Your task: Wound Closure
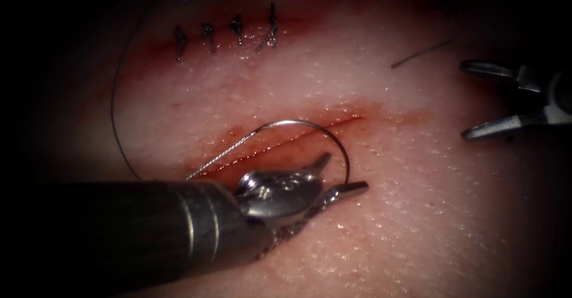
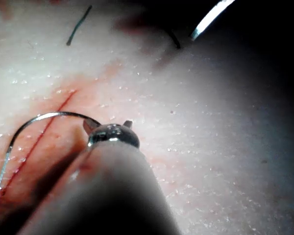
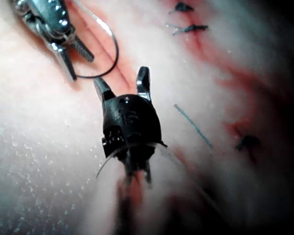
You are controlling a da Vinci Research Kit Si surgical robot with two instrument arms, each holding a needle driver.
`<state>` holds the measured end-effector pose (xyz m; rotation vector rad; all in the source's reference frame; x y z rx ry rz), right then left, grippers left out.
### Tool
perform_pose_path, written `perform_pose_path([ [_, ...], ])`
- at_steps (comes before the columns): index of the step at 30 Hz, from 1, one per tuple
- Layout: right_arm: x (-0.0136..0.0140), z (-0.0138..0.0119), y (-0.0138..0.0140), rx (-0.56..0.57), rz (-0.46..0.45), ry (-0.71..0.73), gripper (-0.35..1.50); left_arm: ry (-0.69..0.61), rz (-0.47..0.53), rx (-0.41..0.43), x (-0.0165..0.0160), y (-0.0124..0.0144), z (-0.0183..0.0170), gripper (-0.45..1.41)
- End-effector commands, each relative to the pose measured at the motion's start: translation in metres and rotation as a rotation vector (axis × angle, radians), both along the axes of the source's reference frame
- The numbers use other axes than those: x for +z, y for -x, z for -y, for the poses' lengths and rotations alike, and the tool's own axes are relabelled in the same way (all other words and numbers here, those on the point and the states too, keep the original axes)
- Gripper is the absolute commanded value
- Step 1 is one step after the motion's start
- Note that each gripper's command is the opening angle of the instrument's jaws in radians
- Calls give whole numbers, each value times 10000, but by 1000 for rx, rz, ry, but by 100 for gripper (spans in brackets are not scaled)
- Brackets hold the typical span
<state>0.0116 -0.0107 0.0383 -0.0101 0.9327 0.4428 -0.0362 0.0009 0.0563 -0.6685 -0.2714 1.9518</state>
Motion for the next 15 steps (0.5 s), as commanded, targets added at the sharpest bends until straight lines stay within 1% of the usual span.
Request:
perform_pose_path([
  [1, 6, 4, -7, -1, -2, -1, 98, 0, -11, 13, 8, 9, 4, 58],
  [4, 7, 4, -8, 0, -2, 0, 98, -3, -25, 28, 13, 12, 4, 58],
  [5, 7, 4, -8, -1, 1, -1, 98, -19, -38, 41, 22, 14, 7, 58],
  [7, 7, 5, -8, -1, 1, -1, 98, -30, -46, 53, 27, 12, 10, 61],
  [12, 7, 5, -8, -1, 1, -1, 98, -65, -73, 84, 39, 8, 16, 51],
  [14, 7, 5, -8, 0, 1, 0, 99, -70, -73, 90, 42, 8, 18, 32],
  [15, 7, 5, -8, 0, 2, 0, 99, -69, -71, 96, 42, 9, 19, 16],
])
